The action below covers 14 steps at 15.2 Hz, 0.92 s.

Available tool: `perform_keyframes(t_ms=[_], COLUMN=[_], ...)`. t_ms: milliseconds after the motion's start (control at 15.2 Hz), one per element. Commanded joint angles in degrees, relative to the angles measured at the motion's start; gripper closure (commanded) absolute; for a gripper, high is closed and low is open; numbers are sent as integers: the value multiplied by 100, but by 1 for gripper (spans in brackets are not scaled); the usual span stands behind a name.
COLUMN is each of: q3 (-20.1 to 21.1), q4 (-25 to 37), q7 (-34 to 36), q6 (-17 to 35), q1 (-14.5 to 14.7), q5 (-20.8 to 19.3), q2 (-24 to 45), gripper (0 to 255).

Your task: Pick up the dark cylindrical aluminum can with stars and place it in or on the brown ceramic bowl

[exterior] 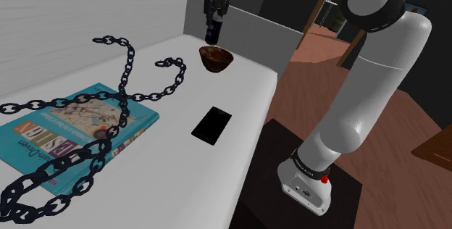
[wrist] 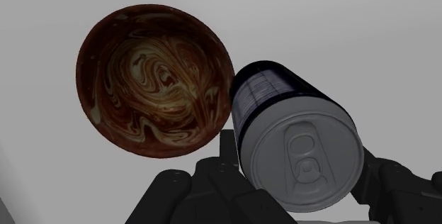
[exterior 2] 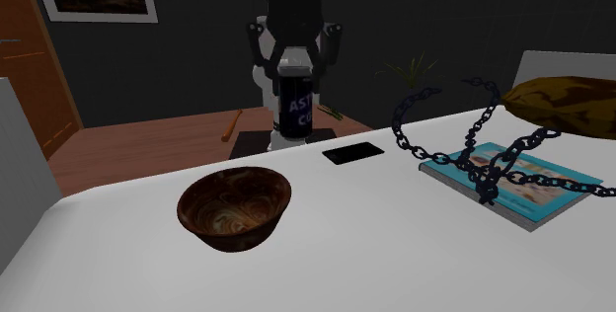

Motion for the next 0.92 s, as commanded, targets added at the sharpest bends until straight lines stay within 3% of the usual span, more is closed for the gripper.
perform_keyframes(t_ms=[0,396,858], q3=[-97,-344,-339], q4=[439,2087,1278], q7=[-246,-963,-959], q6=[-194,-853,-218], q1=[-143,-638,-625], q5=[21,132,121], q2=[244,1233,1060], gripper=[255,255,255])
